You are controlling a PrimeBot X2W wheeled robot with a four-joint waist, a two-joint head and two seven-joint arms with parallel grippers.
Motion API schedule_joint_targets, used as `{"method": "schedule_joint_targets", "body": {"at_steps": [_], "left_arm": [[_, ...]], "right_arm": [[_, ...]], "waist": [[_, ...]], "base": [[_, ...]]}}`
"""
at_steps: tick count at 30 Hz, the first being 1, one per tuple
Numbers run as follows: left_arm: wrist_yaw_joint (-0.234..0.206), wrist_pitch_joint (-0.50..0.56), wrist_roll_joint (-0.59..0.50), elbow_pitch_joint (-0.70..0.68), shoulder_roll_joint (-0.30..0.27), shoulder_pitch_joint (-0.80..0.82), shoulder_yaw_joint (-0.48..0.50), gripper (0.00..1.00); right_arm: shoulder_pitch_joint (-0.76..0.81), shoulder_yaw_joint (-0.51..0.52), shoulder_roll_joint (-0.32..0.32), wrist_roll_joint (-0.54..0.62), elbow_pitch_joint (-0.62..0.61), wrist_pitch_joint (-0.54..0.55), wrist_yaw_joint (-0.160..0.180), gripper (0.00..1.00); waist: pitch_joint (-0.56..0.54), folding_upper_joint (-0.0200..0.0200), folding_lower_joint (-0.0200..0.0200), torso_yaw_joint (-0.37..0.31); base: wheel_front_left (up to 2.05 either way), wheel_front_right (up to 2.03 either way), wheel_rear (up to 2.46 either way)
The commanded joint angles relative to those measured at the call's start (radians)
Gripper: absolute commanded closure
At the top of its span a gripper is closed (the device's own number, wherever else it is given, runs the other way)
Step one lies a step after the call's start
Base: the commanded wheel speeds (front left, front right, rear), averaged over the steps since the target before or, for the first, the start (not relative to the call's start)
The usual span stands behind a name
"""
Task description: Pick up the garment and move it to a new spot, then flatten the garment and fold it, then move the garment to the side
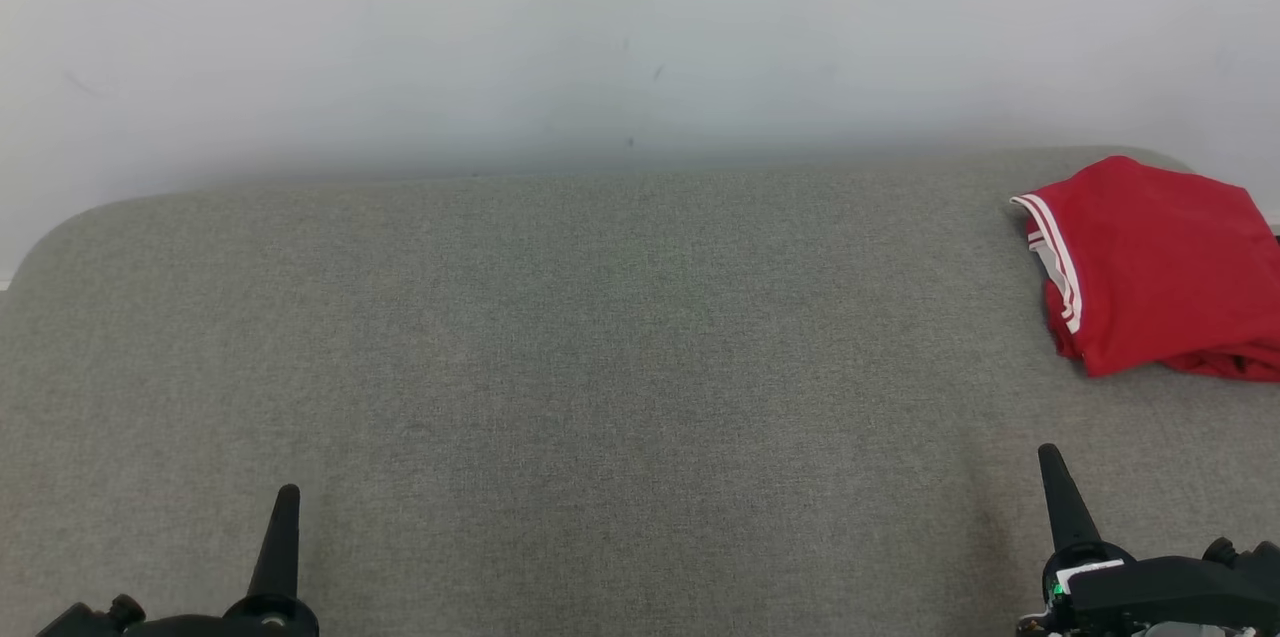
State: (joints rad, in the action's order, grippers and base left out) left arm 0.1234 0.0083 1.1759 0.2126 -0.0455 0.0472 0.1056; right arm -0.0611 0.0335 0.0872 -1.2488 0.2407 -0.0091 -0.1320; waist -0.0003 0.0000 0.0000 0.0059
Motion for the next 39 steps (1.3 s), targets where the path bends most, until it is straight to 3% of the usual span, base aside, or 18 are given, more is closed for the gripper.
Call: {"method": "schedule_joint_targets", "body": {"at_steps": [1, 39], "left_arm": [[0.004, 0.005, 0.029, -0.004, -0.005, 0.023, 0.003, 1.00], [0.010, 0.088, 0.355, 0.030, -0.007, 0.064, 0.010, 1.00]], "right_arm": [[-0.017, 0.006, -0.001, -0.023, -0.006, 0.005, 0.001, 1.00], [-0.045, 0.049, -0.017, -0.310, 0.005, 0.087, 0.002, 1.00]], "waist": [[0.000, 0.0000, 0.0000, 0.000], [0.001, 0.0000, 0.0000, -0.004]], "base": [[0.00, 0.00, 0.00], [0.00, 0.00, 0.00]]}}
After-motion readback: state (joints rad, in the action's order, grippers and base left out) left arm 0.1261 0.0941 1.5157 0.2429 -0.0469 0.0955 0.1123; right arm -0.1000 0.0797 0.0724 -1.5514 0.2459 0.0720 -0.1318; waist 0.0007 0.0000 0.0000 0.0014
